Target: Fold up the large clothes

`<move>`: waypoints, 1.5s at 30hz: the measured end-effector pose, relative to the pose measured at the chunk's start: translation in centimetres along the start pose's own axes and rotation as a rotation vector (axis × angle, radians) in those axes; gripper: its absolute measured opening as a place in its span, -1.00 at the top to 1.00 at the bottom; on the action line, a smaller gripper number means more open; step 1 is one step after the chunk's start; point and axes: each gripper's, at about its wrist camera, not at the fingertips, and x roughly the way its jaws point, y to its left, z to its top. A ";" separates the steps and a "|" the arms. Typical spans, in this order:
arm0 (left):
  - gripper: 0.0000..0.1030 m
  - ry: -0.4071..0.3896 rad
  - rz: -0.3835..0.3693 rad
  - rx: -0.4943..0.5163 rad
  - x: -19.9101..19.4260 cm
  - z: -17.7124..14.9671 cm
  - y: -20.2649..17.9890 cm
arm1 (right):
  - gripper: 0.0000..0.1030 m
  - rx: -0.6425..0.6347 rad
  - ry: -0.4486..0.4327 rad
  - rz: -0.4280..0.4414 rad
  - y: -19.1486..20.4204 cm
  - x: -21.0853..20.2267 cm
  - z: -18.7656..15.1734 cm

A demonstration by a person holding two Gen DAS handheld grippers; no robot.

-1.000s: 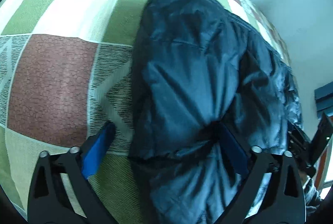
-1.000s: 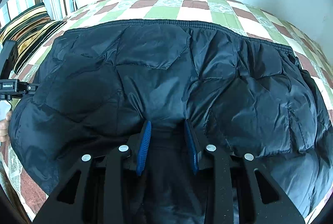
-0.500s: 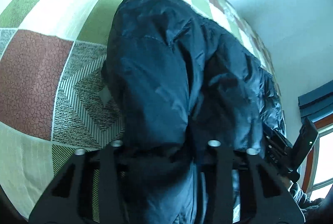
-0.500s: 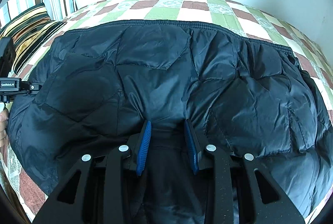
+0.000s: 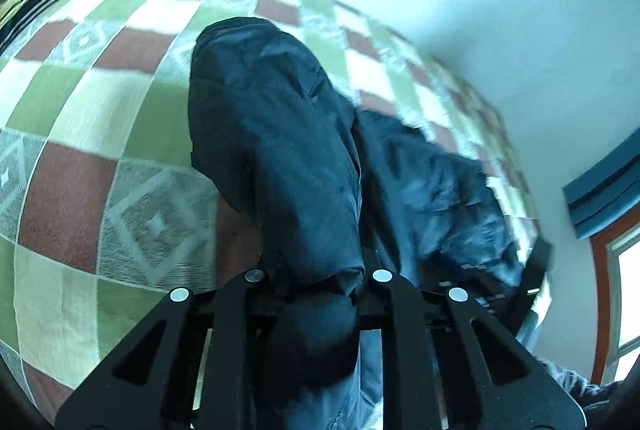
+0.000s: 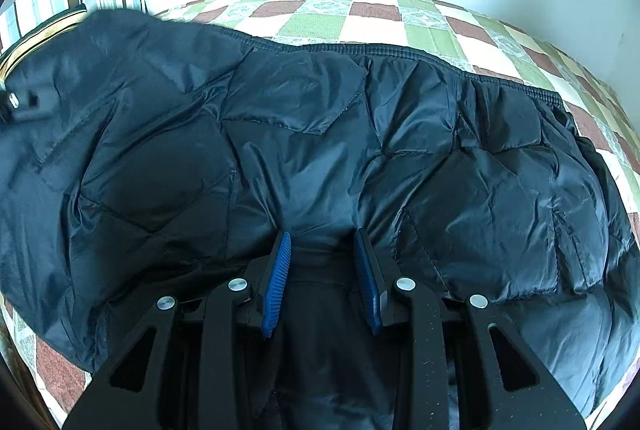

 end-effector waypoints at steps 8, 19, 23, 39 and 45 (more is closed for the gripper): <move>0.66 -0.037 0.034 0.102 -0.8 0.2 -8.9 | 0.34 -0.016 -0.026 -0.007 0.1 -0.8 -0.1; 0.66 -0.050 0.137 0.173 0.9 -0.8 -17.4 | 0.31 0.050 -0.123 -0.041 -5.6 -6.9 -1.4; 0.66 -0.037 0.148 0.225 3.0 -1.8 -20.8 | 0.26 0.089 -0.138 -0.077 -9.5 -8.5 -2.5; 0.66 0.075 0.143 0.326 16.6 -6.9 -30.9 | -0.08 0.231 -0.111 -0.243 -20.7 -10.1 -7.3; 0.67 0.049 0.142 0.310 19.0 -8.0 -31.3 | -0.11 0.267 -0.088 -0.273 -23.0 -10.0 -8.6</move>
